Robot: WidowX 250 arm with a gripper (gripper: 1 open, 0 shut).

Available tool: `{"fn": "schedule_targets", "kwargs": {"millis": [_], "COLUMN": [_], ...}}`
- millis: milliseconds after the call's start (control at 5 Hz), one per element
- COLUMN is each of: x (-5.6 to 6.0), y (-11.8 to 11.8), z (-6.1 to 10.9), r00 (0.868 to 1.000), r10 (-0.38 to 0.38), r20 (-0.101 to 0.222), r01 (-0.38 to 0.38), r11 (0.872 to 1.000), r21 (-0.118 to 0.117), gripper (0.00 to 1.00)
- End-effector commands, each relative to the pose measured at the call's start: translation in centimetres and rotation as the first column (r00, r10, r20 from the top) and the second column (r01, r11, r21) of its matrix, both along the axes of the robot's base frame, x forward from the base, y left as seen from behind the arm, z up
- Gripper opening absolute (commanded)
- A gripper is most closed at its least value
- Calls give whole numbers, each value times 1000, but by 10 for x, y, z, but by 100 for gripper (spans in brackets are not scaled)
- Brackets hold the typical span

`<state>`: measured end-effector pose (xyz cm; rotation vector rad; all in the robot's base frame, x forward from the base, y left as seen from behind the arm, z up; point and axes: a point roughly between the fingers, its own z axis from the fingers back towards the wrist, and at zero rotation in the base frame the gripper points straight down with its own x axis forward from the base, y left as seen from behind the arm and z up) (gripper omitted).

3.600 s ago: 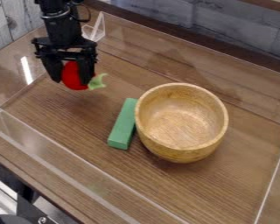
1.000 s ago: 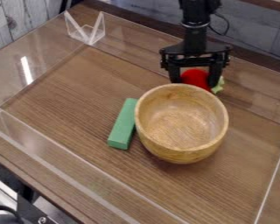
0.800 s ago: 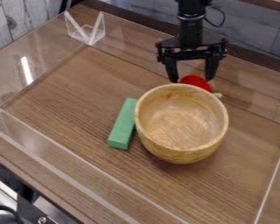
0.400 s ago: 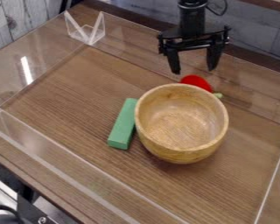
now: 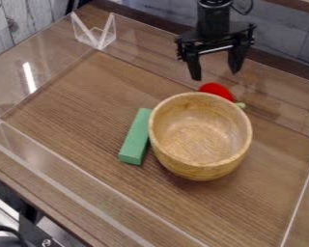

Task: Move the red fruit to the right

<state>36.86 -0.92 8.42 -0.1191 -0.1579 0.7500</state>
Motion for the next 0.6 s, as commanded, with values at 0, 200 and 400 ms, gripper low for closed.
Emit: {"fn": "schedule_targets", "kwargs": {"millis": [0,200,400], "x": [4,4,5], "y": [-5,-4,-3], "z": [27,20,12], "r00": [995,992,995], "r10": [50,78,49], "r20": [89,94,81], "r01": [-51,-79,-51], "r11": [999,997,999], "r21": [8,10,15], "gripper": [100,100,0]}}
